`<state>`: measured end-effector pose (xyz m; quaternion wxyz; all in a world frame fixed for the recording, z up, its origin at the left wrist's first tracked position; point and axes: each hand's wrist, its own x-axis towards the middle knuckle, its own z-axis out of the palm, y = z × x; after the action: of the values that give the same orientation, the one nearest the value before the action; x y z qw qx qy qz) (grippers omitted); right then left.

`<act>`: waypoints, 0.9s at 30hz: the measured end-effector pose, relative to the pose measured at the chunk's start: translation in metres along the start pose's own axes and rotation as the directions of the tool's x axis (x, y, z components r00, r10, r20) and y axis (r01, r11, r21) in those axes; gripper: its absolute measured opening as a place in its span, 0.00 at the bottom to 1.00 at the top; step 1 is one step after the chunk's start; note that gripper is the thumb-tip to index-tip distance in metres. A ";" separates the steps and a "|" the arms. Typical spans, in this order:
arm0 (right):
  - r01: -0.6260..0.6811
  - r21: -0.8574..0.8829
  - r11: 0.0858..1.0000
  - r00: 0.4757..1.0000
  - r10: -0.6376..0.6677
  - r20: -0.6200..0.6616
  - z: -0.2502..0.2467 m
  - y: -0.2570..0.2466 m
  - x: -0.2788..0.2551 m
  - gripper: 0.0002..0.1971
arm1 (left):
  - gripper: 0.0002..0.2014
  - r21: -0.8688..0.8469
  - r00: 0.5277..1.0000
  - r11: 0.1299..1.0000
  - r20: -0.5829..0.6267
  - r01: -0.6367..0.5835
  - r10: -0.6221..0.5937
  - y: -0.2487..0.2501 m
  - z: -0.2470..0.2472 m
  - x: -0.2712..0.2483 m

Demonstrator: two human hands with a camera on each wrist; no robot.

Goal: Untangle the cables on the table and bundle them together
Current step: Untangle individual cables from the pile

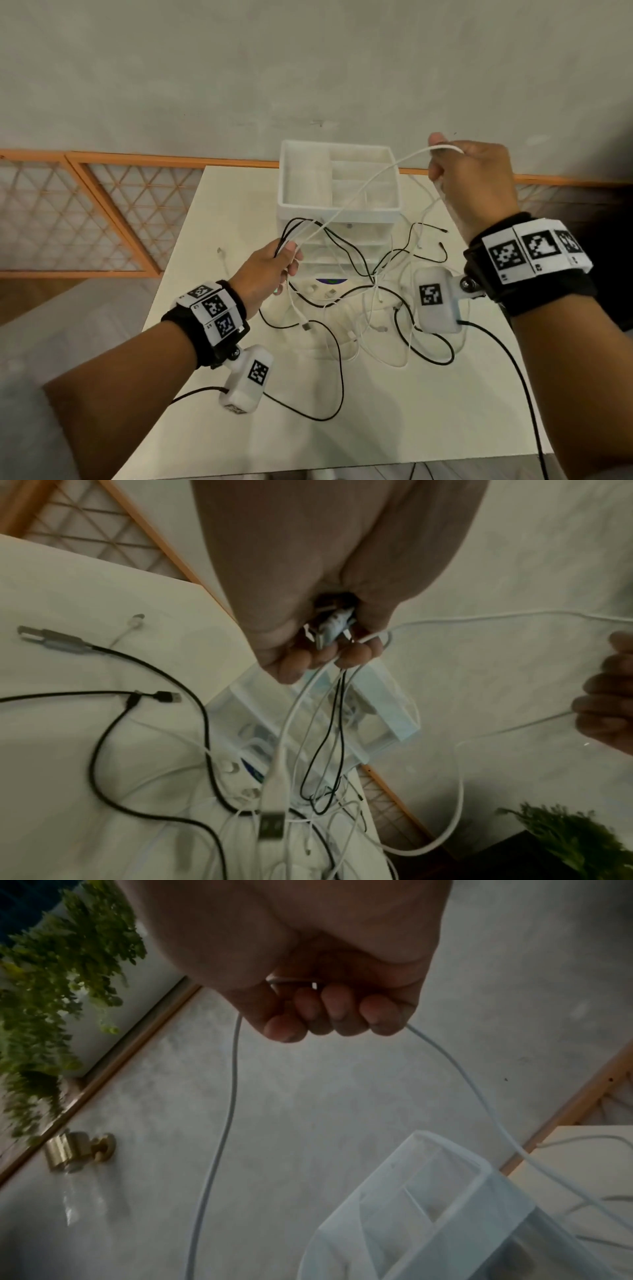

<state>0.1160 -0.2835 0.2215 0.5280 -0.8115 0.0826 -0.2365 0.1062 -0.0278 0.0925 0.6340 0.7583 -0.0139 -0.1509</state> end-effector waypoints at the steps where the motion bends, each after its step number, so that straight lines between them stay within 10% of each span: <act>1: -0.027 0.022 0.999 0.999 0.028 -0.025 -0.002 0.002 0.004 0.27 | 0.16 0.031 1.000 1.000 0.007 0.004 -0.004 -0.003 -0.001 0.000; 8: -0.116 0.007 0.993 0.983 0.116 -0.146 -0.021 0.022 0.032 0.26 | 0.17 0.000 0.973 0.981 0.124 0.196 -0.195 -0.019 -0.012 -0.009; 13: -0.227 -0.432 0.873 0.974 0.209 -0.089 -0.021 0.049 0.036 0.35 | 0.17 -0.049 0.973 0.974 0.086 0.220 -0.216 -0.017 -0.014 -0.011; 18: -0.357 -0.147 0.923 0.932 0.342 -0.116 -0.027 0.056 0.046 0.28 | 0.20 -0.046 0.987 0.987 0.030 0.156 -0.155 -0.010 -0.016 -0.004; 27: 0.158 -0.099 0.983 0.955 -0.177 -0.239 -0.035 0.024 0.087 0.08 | 0.27 0.181 0.991 0.976 -0.085 0.118 -0.104 0.000 -0.006 0.005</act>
<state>0.1780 -0.3551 0.2376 0.4592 -0.8000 0.0879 -0.3762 0.1129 -0.0235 0.0925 0.5510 0.8190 0.0383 -0.1555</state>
